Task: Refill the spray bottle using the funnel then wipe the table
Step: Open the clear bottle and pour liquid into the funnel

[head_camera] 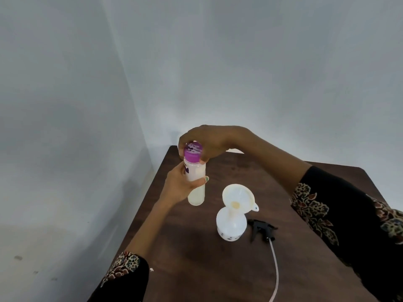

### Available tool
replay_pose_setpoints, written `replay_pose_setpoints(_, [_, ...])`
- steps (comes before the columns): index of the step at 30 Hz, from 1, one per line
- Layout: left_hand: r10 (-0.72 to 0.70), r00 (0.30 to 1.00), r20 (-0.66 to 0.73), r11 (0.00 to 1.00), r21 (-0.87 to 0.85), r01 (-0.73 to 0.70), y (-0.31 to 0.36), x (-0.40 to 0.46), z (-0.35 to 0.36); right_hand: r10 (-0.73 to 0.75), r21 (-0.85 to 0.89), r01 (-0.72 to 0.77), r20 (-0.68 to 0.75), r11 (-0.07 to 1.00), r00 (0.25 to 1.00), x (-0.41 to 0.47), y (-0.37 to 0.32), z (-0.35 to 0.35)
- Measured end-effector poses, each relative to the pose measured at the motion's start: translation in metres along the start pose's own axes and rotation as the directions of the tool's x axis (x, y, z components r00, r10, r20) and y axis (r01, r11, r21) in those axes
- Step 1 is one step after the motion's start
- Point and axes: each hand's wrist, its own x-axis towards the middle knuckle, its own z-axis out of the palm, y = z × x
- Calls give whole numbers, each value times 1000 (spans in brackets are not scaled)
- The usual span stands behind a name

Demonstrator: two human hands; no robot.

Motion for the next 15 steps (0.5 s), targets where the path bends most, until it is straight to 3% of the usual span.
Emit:
replay_pose_setpoints(3, [7, 1000, 20, 1000, 13, -7, -1, -8, -1, -47, 112, 37, 86, 993, 995, -7, -8, -1])
replay_pose_setpoints(5, [-1, 1000, 19, 1000, 13, 0, -2, -13, -1, -49, 215, 34, 63, 976, 997, -11, -14, -4])
replay_pose_setpoints(8, [28, 999, 36, 1000, -10, -28, -2, -19, -2, 118, 53, -113, -114, 992, 986, -9, -19, 1])
replay_pose_setpoints(10, [46, 998, 45, 999, 16, -47, -2, -23, -2, 211, -110, -228, -141, 967, 967, -5, -21, 10])
replay_pose_setpoints(15, [33, 999, 42, 998, 60, -35, -4, -28, 0, 72, -73, -70, 21, 995, 997, -12, -30, 8])
